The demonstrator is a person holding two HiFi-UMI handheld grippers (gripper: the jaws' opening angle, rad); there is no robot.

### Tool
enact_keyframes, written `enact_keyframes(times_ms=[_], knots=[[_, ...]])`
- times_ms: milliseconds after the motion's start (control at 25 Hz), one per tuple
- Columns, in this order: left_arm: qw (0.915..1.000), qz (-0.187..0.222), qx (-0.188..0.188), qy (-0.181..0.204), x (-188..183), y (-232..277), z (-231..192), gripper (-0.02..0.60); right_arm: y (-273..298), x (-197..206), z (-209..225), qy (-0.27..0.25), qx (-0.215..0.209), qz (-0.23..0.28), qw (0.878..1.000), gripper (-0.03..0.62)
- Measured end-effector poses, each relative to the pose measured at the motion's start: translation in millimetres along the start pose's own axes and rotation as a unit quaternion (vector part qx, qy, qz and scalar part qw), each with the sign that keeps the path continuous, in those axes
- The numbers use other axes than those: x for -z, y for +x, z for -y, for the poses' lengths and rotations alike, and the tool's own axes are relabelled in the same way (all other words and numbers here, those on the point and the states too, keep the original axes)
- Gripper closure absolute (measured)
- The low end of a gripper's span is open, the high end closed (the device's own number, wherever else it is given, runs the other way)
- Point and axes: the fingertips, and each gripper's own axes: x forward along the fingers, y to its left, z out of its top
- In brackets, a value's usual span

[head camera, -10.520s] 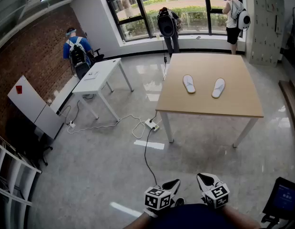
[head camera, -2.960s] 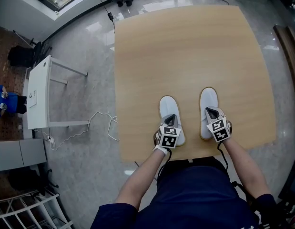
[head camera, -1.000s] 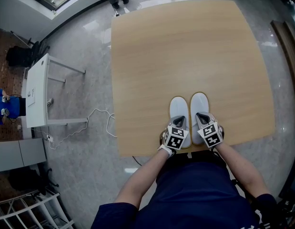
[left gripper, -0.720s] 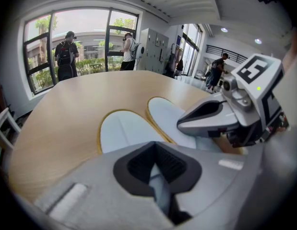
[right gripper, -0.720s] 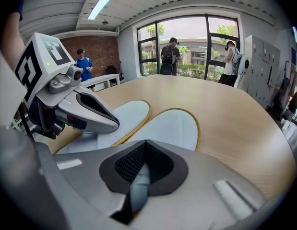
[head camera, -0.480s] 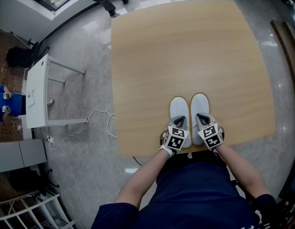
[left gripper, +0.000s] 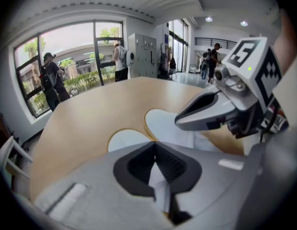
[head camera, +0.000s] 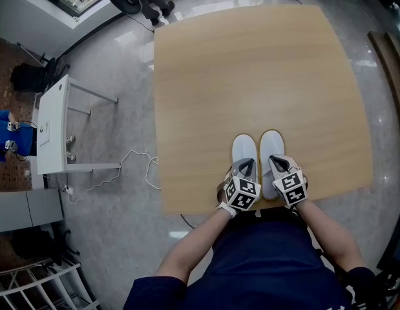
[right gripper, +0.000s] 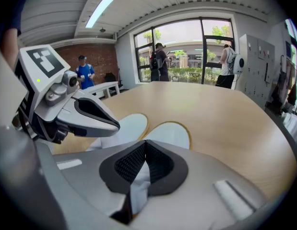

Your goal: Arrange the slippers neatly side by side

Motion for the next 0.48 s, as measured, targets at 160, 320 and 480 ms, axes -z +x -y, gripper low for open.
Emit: enact_keyframes(times_ms=[160,320,480], knots=[[0.9985,0.046,0.011,-0.029,-22.7,-34.7,-4.2,0.577,-40.5,-28.7,1.4,0.035,-0.01,0.042,0.998,0.583],[0.9948,0.058,0.001,-0.084,-16.6,-72.3,-21.4,0.577,-75.6,-36.1,4.3,0.073,-0.007,0.059,0.996,0.583],[0.9875,0.074,-0.005,-0.139,-26.9,-104.1,-36.4,0.577,-101.6,-60.5,13.5,0.102,0.009,0.1,0.99,0.583]])
